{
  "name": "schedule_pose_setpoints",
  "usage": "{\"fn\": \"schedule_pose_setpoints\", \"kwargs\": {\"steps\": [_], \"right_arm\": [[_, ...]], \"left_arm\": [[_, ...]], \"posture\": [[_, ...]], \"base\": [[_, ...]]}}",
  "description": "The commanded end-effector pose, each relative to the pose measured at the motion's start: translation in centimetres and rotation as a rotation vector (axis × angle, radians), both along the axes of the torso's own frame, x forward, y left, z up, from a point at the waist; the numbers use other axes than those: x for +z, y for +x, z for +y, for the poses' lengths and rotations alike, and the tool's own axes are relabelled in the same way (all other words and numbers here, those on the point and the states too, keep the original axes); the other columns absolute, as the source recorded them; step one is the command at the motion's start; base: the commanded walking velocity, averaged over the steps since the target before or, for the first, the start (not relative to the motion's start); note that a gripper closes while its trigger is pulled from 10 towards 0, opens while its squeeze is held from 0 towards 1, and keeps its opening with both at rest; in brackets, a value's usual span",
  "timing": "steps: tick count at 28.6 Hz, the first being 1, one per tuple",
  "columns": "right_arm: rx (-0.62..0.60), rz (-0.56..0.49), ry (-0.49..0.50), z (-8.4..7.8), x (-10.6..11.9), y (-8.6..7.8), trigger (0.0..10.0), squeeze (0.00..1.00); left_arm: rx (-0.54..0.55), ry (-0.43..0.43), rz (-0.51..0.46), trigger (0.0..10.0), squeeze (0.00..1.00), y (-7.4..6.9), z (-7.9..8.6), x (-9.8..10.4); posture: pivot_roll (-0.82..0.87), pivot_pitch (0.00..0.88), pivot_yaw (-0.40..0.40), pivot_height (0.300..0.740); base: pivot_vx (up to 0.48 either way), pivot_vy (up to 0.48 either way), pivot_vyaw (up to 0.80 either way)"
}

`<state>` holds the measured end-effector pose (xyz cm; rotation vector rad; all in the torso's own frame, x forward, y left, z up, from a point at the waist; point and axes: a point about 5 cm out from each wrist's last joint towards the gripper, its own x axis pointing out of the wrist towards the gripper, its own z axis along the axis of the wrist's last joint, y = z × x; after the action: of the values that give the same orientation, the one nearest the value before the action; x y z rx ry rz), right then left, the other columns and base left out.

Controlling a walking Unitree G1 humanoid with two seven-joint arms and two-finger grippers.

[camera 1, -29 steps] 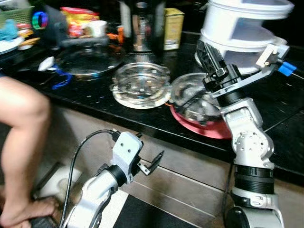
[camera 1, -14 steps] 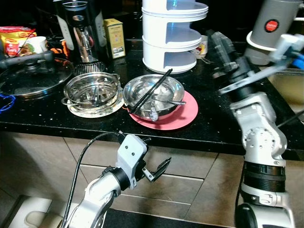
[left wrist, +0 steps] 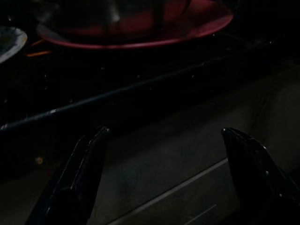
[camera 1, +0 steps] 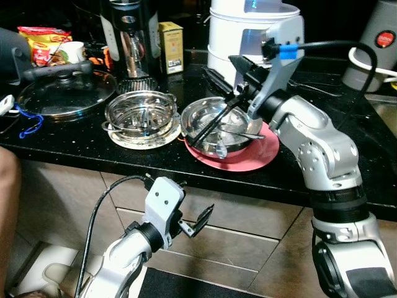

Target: Kitchen organization

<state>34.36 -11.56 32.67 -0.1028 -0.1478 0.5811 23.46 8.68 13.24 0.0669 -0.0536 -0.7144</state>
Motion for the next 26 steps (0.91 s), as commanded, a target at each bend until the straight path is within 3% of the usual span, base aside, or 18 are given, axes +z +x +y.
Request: {"fn": "schedule_pose_setpoints", "kwargs": {"steps": [1,6,8,11,12,13,18,26], "right_arm": [[-0.005,0.045,-0.048,0.1,0.4,-0.3,10.0,0.00],[0.010,0.172,-0.075,-0.1,1.9,-1.0,10.0,0.00],[0.063,0.296,0.000,0.4,2.1,-1.3,10.0,0.00],[0.100,0.370,0.059,0.7,2.1,-1.4,10.0,0.00],[0.152,0.479,0.111,1.3,1.9,-1.6,10.0,0.00],[0.172,0.508,0.125,1.6,1.9,-1.7,10.0,0.00],[0.223,0.582,0.170,2.3,2.1,-1.9,10.0,0.00],[0.147,0.635,0.267,2.8,1.9,-1.7,10.0,0.00]], "left_arm": [[-0.004,0.013,0.010,10.0,0.00,-0.1,0.0,-0.1],[-0.022,0.015,0.024,10.0,0.00,-0.2,-0.3,-0.3],[-0.024,0.015,0.028,10.0,0.00,-0.2,-0.4,-0.3],[-0.024,0.015,0.029,10.0,0.00,-0.2,-0.4,-0.3],[-0.023,0.013,0.031,10.0,0.00,-0.2,-0.5,-0.3],[-0.022,0.012,0.032,10.0,0.00,-0.2,-0.5,-0.3],[-0.020,0.009,0.034,10.0,0.00,-0.2,-0.6,-0.3],[-0.023,0.001,0.037,10.0,0.00,-0.1,-0.9,-0.3]], "posture": [[0.06,0.033,-0.033,0.740],[0.03,0.037,-0.038,0.740],[0.03,0.038,-0.048,0.740],[0.02,0.039,-0.050,0.740],[0.02,0.041,-0.057,0.740],[0.02,0.041,-0.057,0.740],[0.02,0.042,-0.063,0.740],[0.01,0.042,-0.068,0.740]], "base": [[0.000,0.000,0.00],[0.000,0.000,0.00],[0.000,0.000,0.00],[0.000,0.000,0.00],[0.000,0.000,0.00],[0.000,0.000,0.00],[0.000,0.000,0.00],[0.000,0.000,0.00]]}}
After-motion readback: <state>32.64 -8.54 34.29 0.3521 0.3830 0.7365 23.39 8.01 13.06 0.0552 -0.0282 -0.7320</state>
